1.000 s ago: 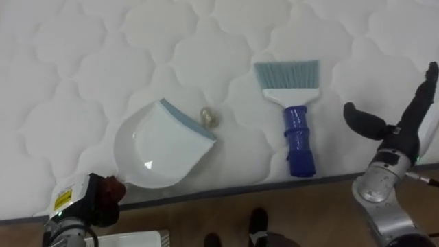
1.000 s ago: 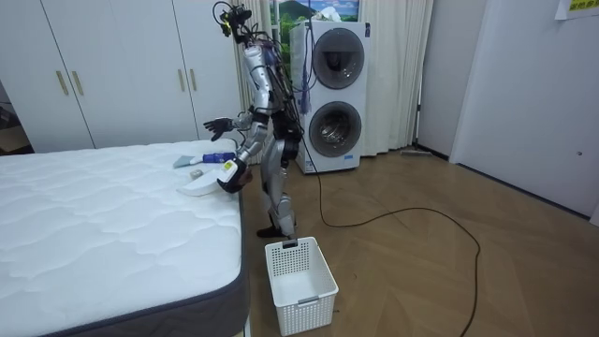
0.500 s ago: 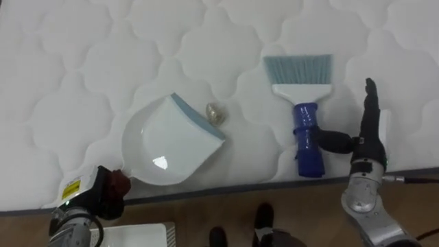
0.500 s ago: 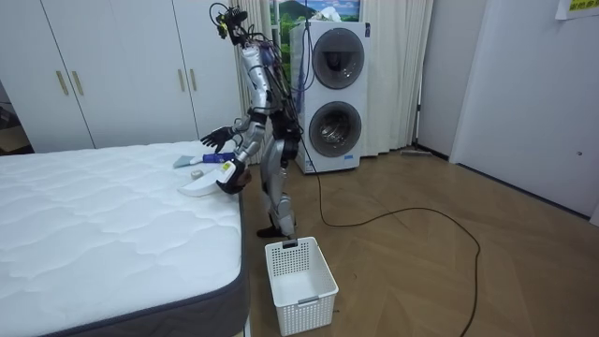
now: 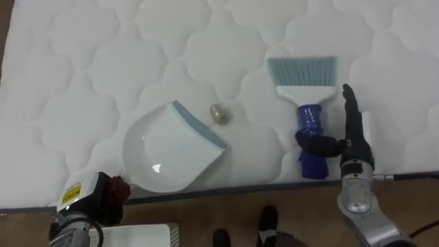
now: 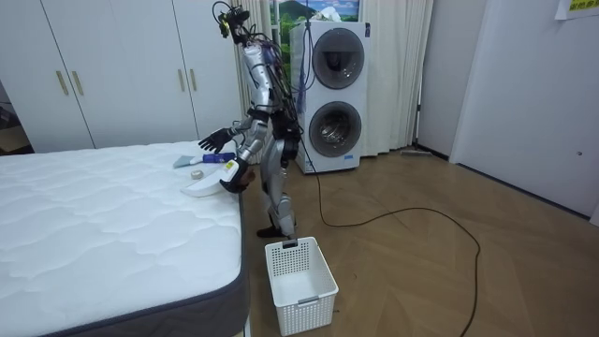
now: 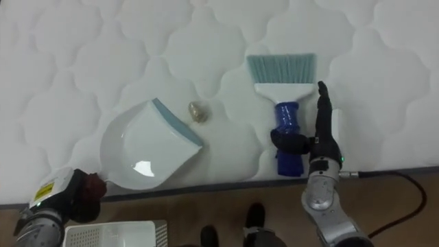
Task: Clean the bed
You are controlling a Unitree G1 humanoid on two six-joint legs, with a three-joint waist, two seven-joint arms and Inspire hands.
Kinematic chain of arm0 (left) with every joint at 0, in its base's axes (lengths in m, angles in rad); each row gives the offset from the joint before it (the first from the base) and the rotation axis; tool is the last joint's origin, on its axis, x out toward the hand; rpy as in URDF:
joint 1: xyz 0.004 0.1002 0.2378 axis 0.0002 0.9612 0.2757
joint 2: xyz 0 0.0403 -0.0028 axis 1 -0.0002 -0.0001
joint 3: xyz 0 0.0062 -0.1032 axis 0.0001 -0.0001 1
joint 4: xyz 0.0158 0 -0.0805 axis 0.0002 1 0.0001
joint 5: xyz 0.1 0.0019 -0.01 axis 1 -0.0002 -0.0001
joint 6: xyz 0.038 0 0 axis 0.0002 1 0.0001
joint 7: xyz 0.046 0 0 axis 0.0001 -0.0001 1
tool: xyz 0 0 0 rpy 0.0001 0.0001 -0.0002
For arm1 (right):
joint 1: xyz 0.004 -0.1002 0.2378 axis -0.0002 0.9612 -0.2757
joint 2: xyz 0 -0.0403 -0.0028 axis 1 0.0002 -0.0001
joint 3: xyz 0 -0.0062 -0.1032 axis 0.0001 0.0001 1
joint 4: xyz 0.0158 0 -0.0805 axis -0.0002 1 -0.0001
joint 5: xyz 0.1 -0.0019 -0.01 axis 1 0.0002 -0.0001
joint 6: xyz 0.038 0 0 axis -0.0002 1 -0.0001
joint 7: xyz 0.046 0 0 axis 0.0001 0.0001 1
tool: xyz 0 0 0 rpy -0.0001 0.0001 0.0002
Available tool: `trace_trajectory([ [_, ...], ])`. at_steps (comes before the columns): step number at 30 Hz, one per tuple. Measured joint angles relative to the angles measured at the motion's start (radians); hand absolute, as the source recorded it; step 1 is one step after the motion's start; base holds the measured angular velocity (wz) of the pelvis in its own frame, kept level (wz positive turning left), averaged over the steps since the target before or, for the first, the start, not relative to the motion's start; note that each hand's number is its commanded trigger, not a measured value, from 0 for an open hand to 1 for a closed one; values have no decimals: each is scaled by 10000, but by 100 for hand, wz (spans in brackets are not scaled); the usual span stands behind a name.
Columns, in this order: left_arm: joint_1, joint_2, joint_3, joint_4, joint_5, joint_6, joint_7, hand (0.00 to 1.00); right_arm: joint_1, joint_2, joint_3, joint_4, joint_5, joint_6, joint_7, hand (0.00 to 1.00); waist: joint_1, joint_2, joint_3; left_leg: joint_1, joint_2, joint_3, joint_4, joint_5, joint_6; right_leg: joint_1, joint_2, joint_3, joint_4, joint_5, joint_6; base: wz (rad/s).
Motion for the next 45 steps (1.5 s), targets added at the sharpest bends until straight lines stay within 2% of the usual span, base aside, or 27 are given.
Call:
trace_trajectory([
  [13, 32, -44, -308, 201, 4, 79, 0, 100, -39, 238, 1, 180, 553, 26, 107, 0, 64, 87, 17, 191, 28, 54, -95, 4, 7, 248, 1, -103, -123, -1, 13, 2],
  [19, 84, -44, -331, 197, -33, 184, 21, 100, -34, 224, 129, 1010, 448, 438, 412, 0, 39, 101, 5, 315, -2, 87, -325, 65, 10, 240, -15, -52, -82, -42, 20, -1],
  [24, -20, -43, -507, 343, -24, 237, 73, 100, -325, 212, 622, 2099, 405, 455, 596, 0, -2, 77, 10, 449, -19, 84, -343, 79, 10, 368, -28, -71, -87, -65, 35, 1],
  [26, -58, -35, -561, 348, -3, 277, 74, 100, -376, 201, 618, 2247, 336, 657, 772, 0, -9, 40, 9, 594, -20, 86, -362, 79, 10, 523, -30, -86, -114, -85, 56, 2],
  [29, -114, -34, -589, 318, -4, 288, 108, 100, -535, 208, 633, 2489, 36, 816, 894, 0, 9, -53, 8, 644, -27, 73, -358, 78, 12, 585, -38, -97, -158, -104, 74, 0],
  [33, -123, -35, -644, 298, -5, 299, 211, 100, -582, 205, 649, 2599, -177, 972, 973, 0, 30, -75, 8, 620, 3, 29, -337, 78, 11, 699, 5, -188, -346, -45, 75, 5],
  [34, -122, -35, -660, 298, -4, 301, 211, 100, -558, 206, 690, 2691, -215, 1017, 986, 8, 6, -75, 8, 649, 5, 22, -346, 78, 12, 753, 14, -192, -418, -33, 92, 5],
  [35, -125, -36, -680, 300, 2, 321, 212, 100, -600, 200, 749, 2864, -254, 1035, 1037, 47, 13, -75, 8, 671, 15, 25, -354, 78, 12, 815, 26, -203, -465, -11, 113, 5],
  [36, -129, -37, -695, 300, 4, 350, 212, 100, -615, 190, 771, 2918, -282, 1067, 1078, 76, 3, -75, 8, 683, 23, 25, -356, 78, 12, 857, 35, -222, -485, 9, 124, 8],
  [37, -128, -37, -719, 303, 12, 410, 212, 100, -639, 185, 765, 3031, -448, 1106, 1129, 100, -66, -80, 5, 718, 27, 25, -359, 79, 12, 925, 23, -268, -504, 23, 140, 10],
  [40, -76, -37, -772, 307, 26, 531, 210, 100, -796, 166, 675, 3207, -699, 1230, 1168, 100, -166, -91, -1, 762, 8, 33, -399, 82, 19, 976, -1, -282, -516, 27, 164, 5],
  [45, -78, -37, -770, 222, 48, 675, 188, 100, -1040, -244, 327, 3347, -1151, 1466, 1186, 100, -192, -94, -1, 811, -6, 19, -420, 85, 24, 980, -18, -266, -472, 7, 176, 0],
])
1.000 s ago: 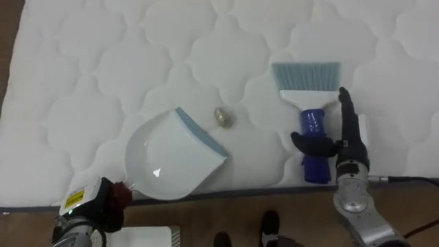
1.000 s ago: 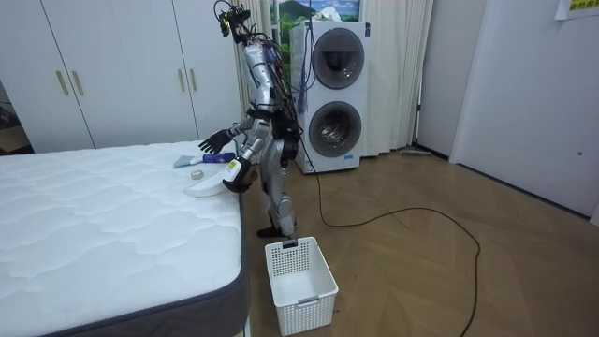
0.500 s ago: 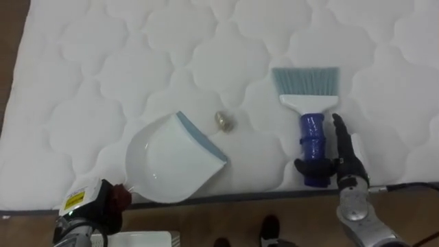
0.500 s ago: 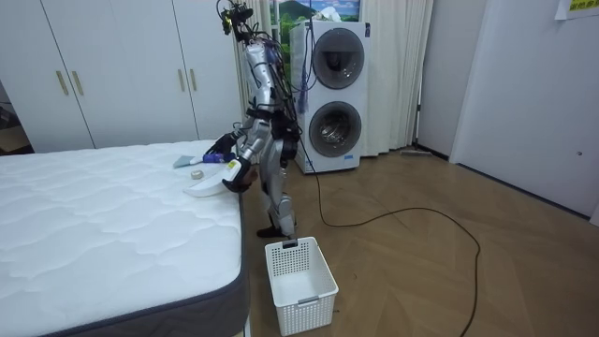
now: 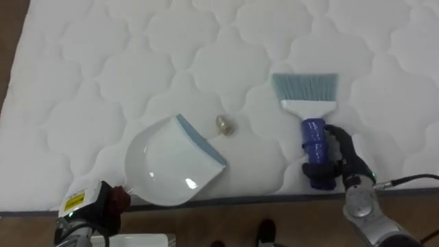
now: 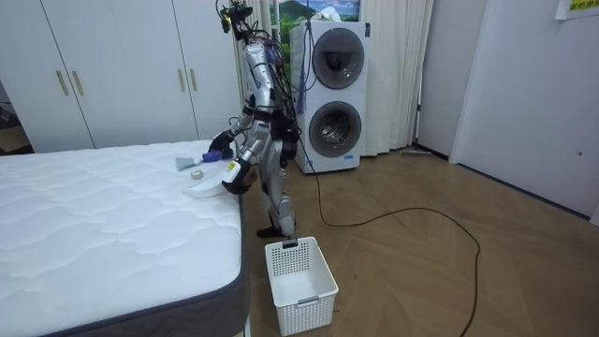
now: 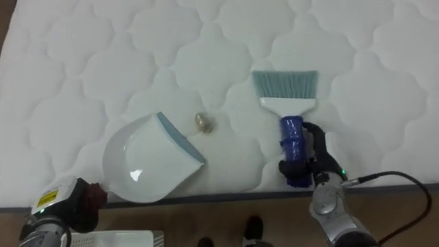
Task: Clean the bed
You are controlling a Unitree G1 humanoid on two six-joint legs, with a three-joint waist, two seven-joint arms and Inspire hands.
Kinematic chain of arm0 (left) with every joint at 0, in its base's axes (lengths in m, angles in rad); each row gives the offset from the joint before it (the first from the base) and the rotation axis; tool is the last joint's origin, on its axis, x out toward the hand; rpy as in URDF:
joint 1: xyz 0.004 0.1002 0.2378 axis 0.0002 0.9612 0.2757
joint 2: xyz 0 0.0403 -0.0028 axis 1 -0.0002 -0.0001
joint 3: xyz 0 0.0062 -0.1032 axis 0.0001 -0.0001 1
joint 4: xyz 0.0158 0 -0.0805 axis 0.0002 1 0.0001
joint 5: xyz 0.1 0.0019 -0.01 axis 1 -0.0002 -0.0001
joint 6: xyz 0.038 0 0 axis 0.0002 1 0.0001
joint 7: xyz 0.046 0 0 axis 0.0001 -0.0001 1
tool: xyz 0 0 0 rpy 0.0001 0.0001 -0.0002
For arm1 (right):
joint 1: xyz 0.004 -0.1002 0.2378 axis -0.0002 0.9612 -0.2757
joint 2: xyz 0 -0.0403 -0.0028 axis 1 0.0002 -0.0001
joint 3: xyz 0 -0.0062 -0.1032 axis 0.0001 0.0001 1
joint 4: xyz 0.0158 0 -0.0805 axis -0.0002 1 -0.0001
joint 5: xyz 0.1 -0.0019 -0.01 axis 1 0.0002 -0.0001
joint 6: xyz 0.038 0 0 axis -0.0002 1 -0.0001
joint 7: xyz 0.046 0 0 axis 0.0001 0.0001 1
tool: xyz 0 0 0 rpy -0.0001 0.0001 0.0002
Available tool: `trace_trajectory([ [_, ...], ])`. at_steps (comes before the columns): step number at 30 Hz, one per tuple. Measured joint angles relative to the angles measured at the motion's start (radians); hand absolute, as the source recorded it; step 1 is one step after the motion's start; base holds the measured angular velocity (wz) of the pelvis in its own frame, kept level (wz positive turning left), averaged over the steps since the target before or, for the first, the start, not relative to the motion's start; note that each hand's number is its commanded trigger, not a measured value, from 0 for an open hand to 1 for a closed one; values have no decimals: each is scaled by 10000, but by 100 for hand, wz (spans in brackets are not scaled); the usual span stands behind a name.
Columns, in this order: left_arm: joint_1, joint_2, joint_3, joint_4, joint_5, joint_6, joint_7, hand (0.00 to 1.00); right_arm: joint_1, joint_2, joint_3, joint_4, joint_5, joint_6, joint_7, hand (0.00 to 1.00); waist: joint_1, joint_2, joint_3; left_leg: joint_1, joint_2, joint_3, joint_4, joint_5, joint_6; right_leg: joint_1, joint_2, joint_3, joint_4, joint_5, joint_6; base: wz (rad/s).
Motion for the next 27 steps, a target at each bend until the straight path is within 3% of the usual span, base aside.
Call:
trace_trajectory([
  [7, -25, -2, -3, -13, -39, 62, -37, 100, -28, -4, -130, 477, -79, 444, -6, 100, 13, -108, 15, 35, -5, 28, 7, -1, -1, -64, 10, 117, 192, -129, -18, 0],
  [27, -107, 20, 11, -119, 121, 59, 45, 100, 99, 70, -541, 1098, 1749, 492, 403, 100, -34, -146, 17, -153, -19, -216, 92, -2, 2, -80, -9, -61, 93, -107, 9, 3],
])
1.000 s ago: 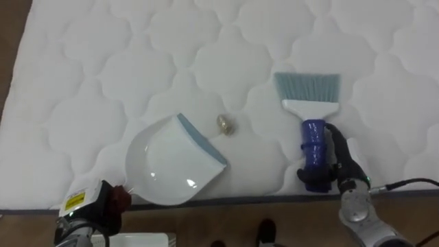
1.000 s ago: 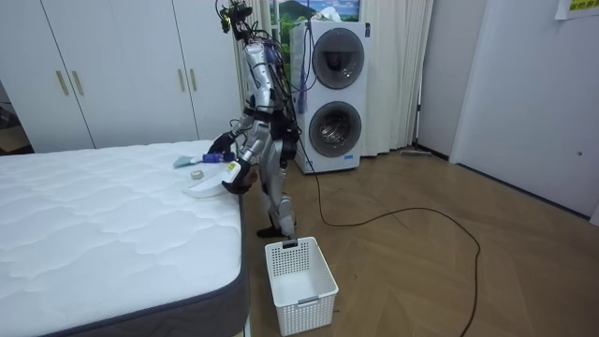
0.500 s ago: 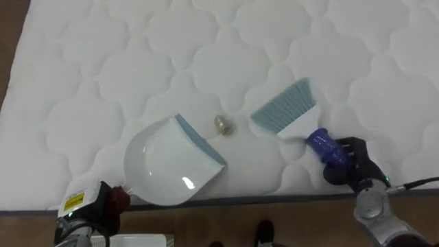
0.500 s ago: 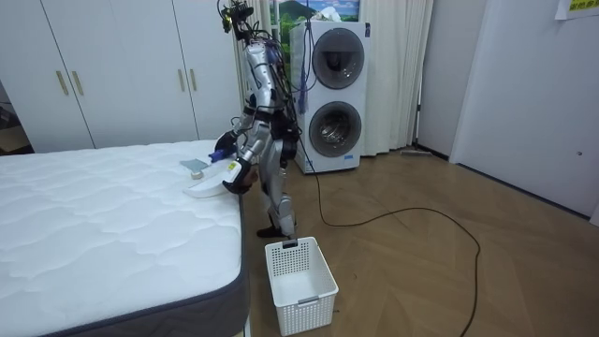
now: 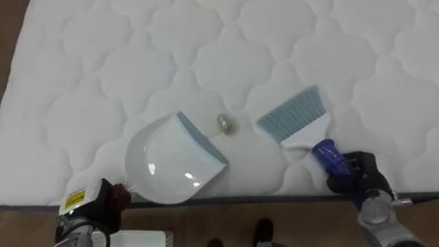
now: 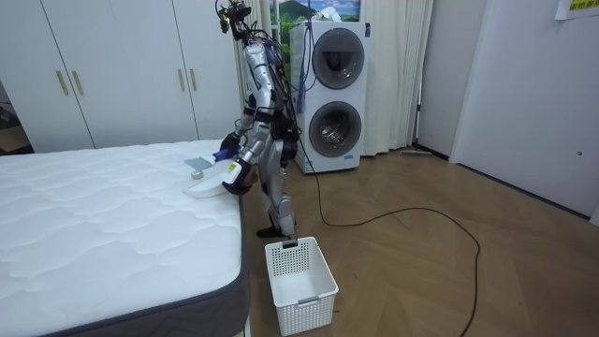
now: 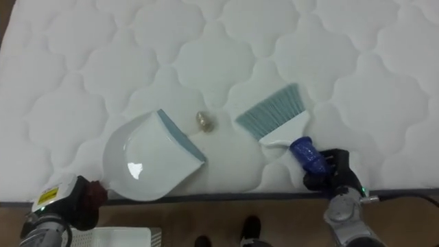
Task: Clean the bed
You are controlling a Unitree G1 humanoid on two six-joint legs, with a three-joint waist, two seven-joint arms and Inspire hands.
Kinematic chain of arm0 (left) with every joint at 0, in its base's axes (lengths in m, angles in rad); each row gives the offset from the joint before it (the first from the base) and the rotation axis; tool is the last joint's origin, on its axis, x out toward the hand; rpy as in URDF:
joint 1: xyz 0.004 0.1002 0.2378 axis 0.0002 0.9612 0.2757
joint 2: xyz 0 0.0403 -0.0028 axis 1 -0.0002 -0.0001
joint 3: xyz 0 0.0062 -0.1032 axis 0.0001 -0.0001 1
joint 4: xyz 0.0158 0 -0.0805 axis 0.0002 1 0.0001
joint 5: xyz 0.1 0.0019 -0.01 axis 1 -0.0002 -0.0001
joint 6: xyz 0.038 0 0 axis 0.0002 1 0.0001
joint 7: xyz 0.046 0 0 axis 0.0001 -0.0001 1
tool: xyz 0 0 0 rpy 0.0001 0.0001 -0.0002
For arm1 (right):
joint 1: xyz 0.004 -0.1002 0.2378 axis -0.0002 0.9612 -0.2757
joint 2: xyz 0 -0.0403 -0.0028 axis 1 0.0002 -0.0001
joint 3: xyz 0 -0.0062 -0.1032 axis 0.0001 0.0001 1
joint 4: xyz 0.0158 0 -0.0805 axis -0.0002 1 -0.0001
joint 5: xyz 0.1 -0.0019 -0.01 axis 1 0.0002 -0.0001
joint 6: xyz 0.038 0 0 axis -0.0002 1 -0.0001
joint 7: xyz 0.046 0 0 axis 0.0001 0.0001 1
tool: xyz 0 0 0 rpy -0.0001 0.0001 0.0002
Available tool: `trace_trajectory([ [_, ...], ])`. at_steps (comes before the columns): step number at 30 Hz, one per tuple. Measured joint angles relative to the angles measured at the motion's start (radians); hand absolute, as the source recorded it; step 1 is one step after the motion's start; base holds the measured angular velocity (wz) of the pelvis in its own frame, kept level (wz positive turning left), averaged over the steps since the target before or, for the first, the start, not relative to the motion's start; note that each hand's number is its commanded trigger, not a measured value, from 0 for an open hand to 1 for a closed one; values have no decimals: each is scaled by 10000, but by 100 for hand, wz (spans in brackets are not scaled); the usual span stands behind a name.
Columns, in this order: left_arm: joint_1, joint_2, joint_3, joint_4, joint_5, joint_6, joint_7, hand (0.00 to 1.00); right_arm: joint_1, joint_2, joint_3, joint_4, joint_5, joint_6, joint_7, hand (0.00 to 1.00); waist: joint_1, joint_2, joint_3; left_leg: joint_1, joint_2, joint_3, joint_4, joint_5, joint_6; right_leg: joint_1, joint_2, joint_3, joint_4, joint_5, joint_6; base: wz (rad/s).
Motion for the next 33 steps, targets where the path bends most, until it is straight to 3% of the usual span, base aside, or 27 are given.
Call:
trace_trajectory([
  [4, -156, 87, 7, 111, 310, -3, 201, 100, -126, -43, -452, 305, 54, 49, 55, 100, 4, -1, 0, -14, -23, -15, 75, 0, 0, -4, -76, -78, 109, -25, -15, 2],
  [7, -176, 96, 110, 107, 503, 14, 201, 100, -151, -255, -526, 364, -206, 328, 62, 100, 32, -35, 1, -51, -40, 6, 154, -1, 1, -53, -116, -60, 227, -51, -10, 0],
  [12, -253, 474, 115, -4, 686, 97, 230, 100, -662, -609, -684, 772, -1129, 613, 55, 100, 68, -327, 60, -74, -105, 255, 164, 15, 28, -359, -242, 172, 696, -180, -53, -9],
  [14, -329, 693, 114, -197, 703, 190, 234, 100, -921, -883, -683, 770, -1619, 802, 44, 100, 30, -541, 79, -267, -121, 283, 322, 16, 30, -572, -288, 201, 790, -216, -90, 0],
  [16, -536, 761, 113, -191, 696, 220, 233, 100, -1110, -1145, -623, 744, -2064, 902, 42, 100, 62, -685, 100, -437, -111, 282, 385, 23, 40, -718, -275, 208, 777, -175, -119, 2],
  [20, -663, 805, 96, -138, 698, 230, 236, 100, -1855, -1802, 361, 749, -3116, 1136, 48, 100, 161, -868, 140, -503, -68, 324, 397, 22, 42, -724, -260, 169, 797, -50, -151, -2],
  [23, -716, 806, 98, -208, 903, 300, 223, 100, -2175, -2122, 431, 736, -3940, 1374, 174, 100, 375, -1051, 167, -502, -26, 408, 480, 23, 44, -727, -268, 142, 858, -48, -184, -3],
  [26, -901, 806, 101, -207, 1080, 411, 213, 100, -2464, -2273, 529, 717, -4822, 1634, 276, 100, 589, -1273, 203, -559, 10, 437, 534, 20, 38, -797, -230, 156, 841, -37, -215, 0],
  [30, -1015, 840, 104, -206, 1192, 498, 283, 100, -2899, -2407, 816, 635, -5558, 1889, 361, 100, 607, -1347, 207, -724, 37, 433, 656, -1, 38, -902, -208, 154, 826, -6, -224, -1],
  [33, -1084, 1027, 134, -205, 1387, 495, 510, 100, -3227, -2481, 868, 455, -6499, 1987, 491, 100, 613, -1439, 213, -825, 80, 476, 694, -5, 41, -966, -189, 110, 775, 58, -259, -4],
])
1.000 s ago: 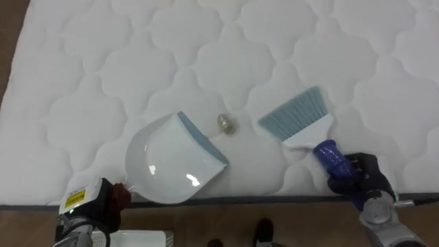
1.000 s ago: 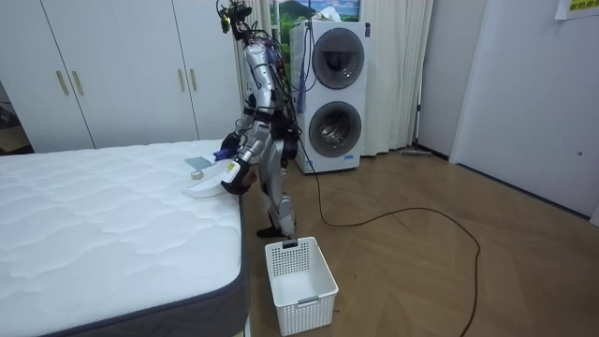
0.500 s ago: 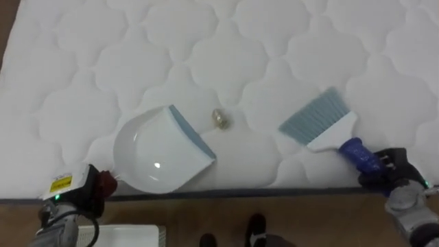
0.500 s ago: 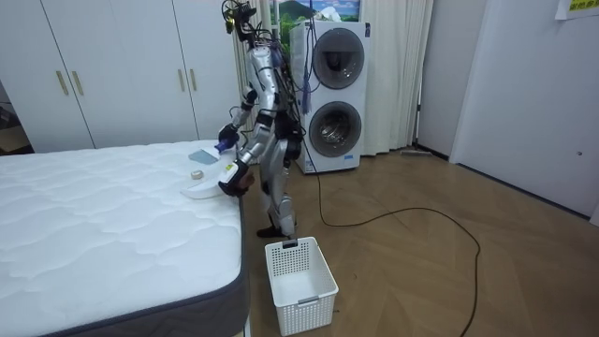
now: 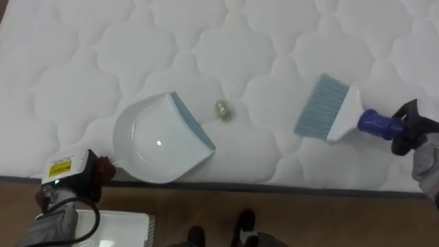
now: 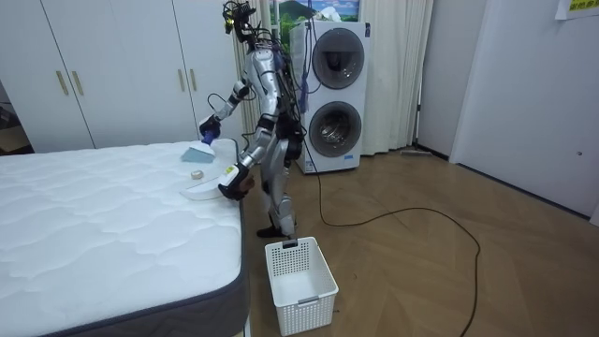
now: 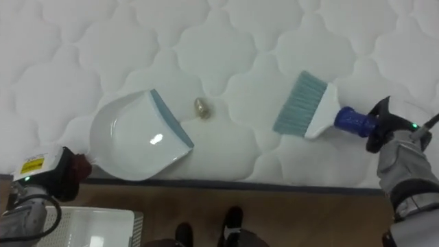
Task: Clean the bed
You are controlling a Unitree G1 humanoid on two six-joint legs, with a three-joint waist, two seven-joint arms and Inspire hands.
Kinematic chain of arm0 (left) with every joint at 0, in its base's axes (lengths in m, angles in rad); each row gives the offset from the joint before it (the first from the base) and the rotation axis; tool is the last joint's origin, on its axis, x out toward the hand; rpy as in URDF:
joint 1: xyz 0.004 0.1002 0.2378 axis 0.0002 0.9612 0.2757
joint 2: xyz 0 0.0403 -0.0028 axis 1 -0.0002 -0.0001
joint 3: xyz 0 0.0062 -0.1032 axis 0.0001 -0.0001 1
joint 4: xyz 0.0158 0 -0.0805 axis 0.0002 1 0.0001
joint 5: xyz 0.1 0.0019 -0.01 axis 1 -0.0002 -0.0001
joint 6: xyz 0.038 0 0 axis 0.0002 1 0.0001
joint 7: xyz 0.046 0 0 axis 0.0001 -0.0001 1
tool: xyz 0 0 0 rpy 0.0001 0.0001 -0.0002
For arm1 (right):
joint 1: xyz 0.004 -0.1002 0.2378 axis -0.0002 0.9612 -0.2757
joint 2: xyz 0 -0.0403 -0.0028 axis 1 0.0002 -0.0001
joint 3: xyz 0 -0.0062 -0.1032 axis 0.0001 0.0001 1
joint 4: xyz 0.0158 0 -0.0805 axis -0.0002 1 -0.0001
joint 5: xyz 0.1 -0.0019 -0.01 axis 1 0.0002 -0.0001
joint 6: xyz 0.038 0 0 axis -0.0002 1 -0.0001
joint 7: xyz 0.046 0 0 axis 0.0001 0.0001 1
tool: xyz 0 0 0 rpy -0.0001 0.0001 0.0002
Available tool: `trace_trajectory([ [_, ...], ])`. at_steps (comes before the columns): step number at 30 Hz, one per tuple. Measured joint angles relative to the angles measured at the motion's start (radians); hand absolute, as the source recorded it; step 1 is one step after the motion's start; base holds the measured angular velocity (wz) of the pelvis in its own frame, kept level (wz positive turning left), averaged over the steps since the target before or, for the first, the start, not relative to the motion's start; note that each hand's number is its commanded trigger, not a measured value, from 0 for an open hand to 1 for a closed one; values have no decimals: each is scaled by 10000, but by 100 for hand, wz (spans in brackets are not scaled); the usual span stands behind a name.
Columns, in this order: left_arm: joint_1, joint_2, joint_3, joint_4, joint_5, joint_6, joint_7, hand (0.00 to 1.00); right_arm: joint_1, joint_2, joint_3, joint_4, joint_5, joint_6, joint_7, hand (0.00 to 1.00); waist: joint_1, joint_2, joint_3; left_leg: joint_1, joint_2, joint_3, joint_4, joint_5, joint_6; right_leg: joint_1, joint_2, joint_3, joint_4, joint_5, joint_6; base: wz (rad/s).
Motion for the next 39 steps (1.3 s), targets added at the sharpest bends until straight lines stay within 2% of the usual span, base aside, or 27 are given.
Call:
trace_trajectory([
  [2, -19, 52, -2, -3, 2, 1, 67, 100, -116, -143, 323, -413, -638, 193, 153, 100, -3, -100, 18, 1, 5, -8, 20, 2, -2, 1, -2, -18, 14, -2, -4, 0],
  [4, -20, 94, -2, 0, 9, -1, 92, 100, -232, -199, 416, -732, -1503, 209, 187, 100, -17, -164, 44, -10, 6, -23, 27, 4, -5, 13, -3, -47, -12, 7, -16, 0],
  [7, -86, 276, -2, -41, 105, -73, 131, 100, -483, -199, 541, -1048, -2757, 301, 183, 100, -6, -325, 124, -23, 32, -24, 89, -1, -11, 33, 17, -55, -22, 19, -33, 0],
  [10, -97, 416, -2, -53, 175, -107, 140, 100, -488, -199, 753, -1524, -3377, 427, 189, 100, 3, -421, 115, -36, 116, -44, 119, -28, -45, 133, 112, -115, -207, 101, -58, 0],
  [12, -99, 421, -2, -57, 198, -106, 156, 100, -489, -199, 869, -1854, -3657, 609, 200, 100, 24, -426, 113, -29, 131, -36, 79, -30, -48, 150, 133, -112, -243, 121, -62, -2],
  [17, -87, 435, -2, -92, 472, -132, 158, 100, -516, -199, 1128, -2371, -4608, 782, 338, 100, 266, -436, 111, 157, 211, 17, -38, -49, -92, 339, 261, -56, -426, 192, -88, -5],
  [20, -84, 447, -3, -93, 516, -159, 173, 100, -592, -203, 1422, -2803, -4602, 864, 475, 100, 308, -449, 118, 183, 232, 18, -52, -57, -107, 388, 289, -65, -472, 196, -93, 0],
  [27, -61, 447, -3, -305, 886, -172, 365, 100, -795, -183, 1598, -3337, -4902, 843, 547, 100, 491, -516, 125, 157, 235, 10, -78, -58, -107, 386, 292, -93, -523, 193, -88, 0],
  [30, -19, 447, -2, -379, 895, -141, 370, 100, -795, -25, 1710, -3866, -5141, 795, 587, 100, 505, -540, 116, 159, 232, 3, -65, -57, -107, 386, 292, -116, -543, 193, -87, 1],
  [35, 4, 443, -5, -529, 972, -91, 367, 100, -802, 679, 1806, -4080, -5379, 674, 913, 100, 507, -540, 115, 79, 210, -182, -27, -57, -106, 402, 270, -260, -585, 173, -67, 9],
  [39, 3, 343, -43, -675, 1080, 78, 340, 100, -800, 867, 2008, -4093, -5330, 678, 1332, 100, 515, -519, 125, 78, 216, -364, -7, -59, -109, 561, 264, -493, -725, 180, -65, 14],
])
